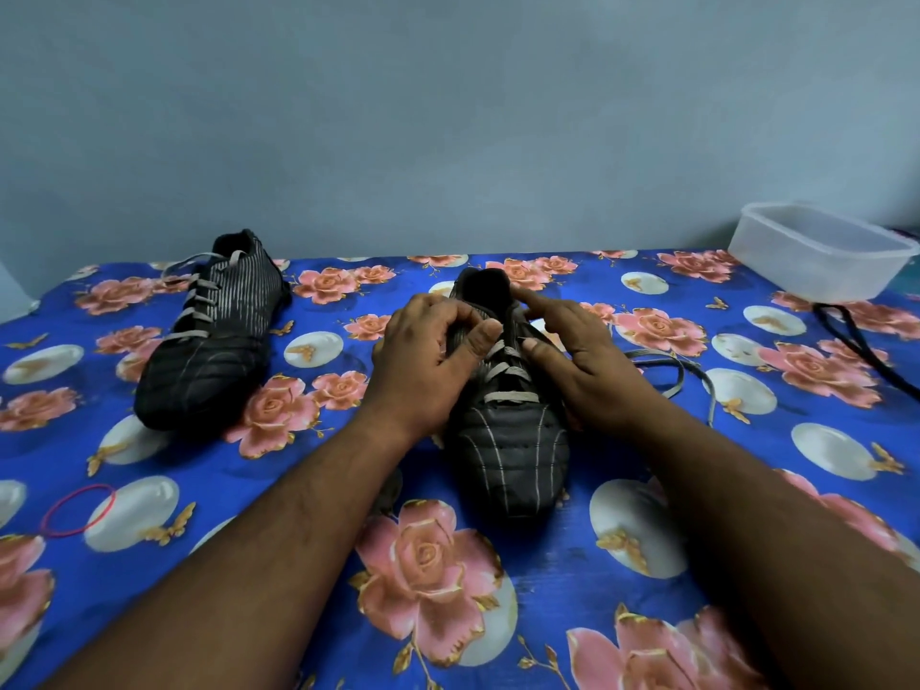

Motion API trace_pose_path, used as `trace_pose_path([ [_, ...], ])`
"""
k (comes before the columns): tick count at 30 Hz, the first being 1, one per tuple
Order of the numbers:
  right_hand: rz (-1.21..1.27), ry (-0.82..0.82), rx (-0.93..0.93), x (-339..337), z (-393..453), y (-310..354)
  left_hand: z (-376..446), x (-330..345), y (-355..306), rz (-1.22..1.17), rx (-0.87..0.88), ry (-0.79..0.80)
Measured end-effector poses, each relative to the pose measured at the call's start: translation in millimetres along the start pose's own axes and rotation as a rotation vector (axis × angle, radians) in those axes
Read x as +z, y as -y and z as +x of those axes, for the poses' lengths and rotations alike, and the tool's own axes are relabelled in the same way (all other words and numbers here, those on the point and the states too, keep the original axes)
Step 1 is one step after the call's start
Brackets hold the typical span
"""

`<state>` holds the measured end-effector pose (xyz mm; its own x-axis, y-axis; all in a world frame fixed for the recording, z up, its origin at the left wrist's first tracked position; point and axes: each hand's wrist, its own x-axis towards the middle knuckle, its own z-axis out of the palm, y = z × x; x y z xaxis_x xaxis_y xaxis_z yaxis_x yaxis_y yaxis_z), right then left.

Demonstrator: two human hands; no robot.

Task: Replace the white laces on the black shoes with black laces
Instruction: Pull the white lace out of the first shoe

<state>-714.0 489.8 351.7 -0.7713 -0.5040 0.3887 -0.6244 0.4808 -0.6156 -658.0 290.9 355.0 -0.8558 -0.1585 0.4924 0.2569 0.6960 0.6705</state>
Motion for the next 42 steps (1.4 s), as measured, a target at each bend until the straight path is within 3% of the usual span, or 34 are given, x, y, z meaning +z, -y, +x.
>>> trace_pose_path([
  [5,0.028,0.025,-0.002,0,1,0,1,2,0,0.019,0.019,-0.027],
  [12,0.056,0.042,0.01,-2,1,-2,7,1,7,-0.024,-0.237,-0.036],
  [18,0.078,0.061,0.027,-2,1,0,1,3,6,-0.061,0.064,-0.033],
  [21,0.082,0.071,0.033,-1,1,-1,3,3,2,0.012,0.122,-0.078],
  [24,0.091,0.082,0.033,-2,0,-1,3,0,4,0.067,0.053,-0.111],
  [28,0.1,0.084,0.029,-2,0,-3,8,-4,17,0.031,-0.229,-0.088],
  [30,0.102,0.085,0.031,-2,0,-2,9,-4,23,0.015,-0.211,-0.081],
  [36,0.105,0.084,0.029,-2,0,-1,4,-1,10,0.017,0.08,-0.088],
  [39,0.106,0.09,0.03,-3,0,-1,3,0,4,0.012,0.07,-0.096],
  [42,0.108,0.087,0.029,-3,0,-2,5,-3,8,0.01,-0.058,-0.186],
])
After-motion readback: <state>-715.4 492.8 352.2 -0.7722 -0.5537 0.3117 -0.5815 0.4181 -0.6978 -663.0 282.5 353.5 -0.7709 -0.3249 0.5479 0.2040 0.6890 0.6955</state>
